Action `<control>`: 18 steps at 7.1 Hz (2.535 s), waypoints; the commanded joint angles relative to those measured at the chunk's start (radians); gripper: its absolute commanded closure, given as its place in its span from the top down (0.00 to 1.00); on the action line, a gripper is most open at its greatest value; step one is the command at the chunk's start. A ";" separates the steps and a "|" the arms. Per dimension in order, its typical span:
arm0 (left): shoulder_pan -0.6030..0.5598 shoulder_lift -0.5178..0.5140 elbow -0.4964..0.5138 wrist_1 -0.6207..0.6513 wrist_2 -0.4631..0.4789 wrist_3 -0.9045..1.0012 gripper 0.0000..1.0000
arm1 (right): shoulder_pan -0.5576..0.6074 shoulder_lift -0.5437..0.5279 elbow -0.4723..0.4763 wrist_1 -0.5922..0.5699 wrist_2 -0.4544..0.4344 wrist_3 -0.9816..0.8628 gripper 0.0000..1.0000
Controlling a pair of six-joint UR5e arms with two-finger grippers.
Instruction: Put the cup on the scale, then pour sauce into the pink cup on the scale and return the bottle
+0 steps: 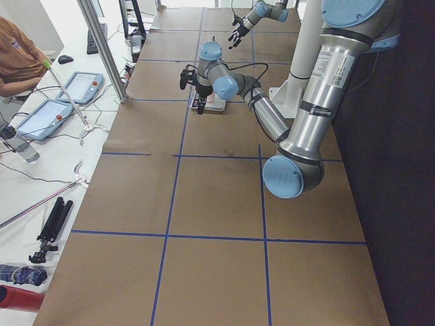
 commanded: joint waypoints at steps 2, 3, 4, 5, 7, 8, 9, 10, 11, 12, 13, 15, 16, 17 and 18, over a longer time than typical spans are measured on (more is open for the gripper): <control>-0.033 0.156 -0.025 -0.016 0.000 0.213 0.77 | 0.589 0.046 -0.078 -0.016 0.636 -0.453 1.00; -0.125 0.202 -0.022 -0.012 -0.004 0.374 0.77 | 0.810 0.148 -0.182 -0.107 0.887 -0.602 1.00; -0.211 0.222 -0.010 -0.011 -0.056 0.499 0.77 | 0.962 0.240 -0.282 -0.248 1.051 -0.790 1.00; -0.299 0.223 0.030 -0.008 -0.117 0.619 0.77 | 1.032 0.329 -0.316 -0.456 1.074 -0.980 1.00; -0.531 0.253 0.152 0.013 -0.130 0.910 1.00 | 1.154 0.538 -0.317 -0.910 1.052 -1.315 1.00; -0.636 0.198 0.306 0.023 -0.192 1.075 1.00 | 1.203 0.571 -0.311 -1.022 1.066 -1.417 1.00; -0.689 0.156 0.429 0.064 -0.249 1.135 1.00 | 1.208 0.560 -0.320 -1.044 1.071 -1.442 1.00; -0.700 0.110 0.508 0.148 -0.315 1.138 1.00 | 1.208 0.547 -0.323 -1.073 1.118 -1.443 1.00; -0.694 0.118 0.495 0.153 -0.306 1.138 1.00 | 1.208 0.521 -0.311 -1.063 1.146 -1.443 1.00; -0.691 0.122 0.495 0.165 -0.299 1.138 1.00 | 1.206 0.514 -0.317 -1.060 1.150 -1.438 1.00; -0.689 0.128 0.486 0.249 -0.297 1.140 1.00 | 1.206 0.507 -0.312 -1.064 1.152 -1.435 1.00; -0.688 0.267 0.382 0.284 -0.302 1.144 1.00 | 1.168 0.502 -0.327 -1.092 1.152 -1.443 1.00; -0.688 0.282 0.383 0.209 -0.303 1.141 1.00 | 1.148 0.491 -0.318 -1.133 1.154 -1.443 1.00; -0.688 0.297 0.375 0.210 -0.314 1.134 1.00 | 1.121 0.491 -0.315 -1.135 1.146 -1.444 1.00; -0.688 0.323 0.346 0.210 -0.315 1.132 1.00 | 1.098 0.490 -0.312 -1.133 1.135 -1.444 1.00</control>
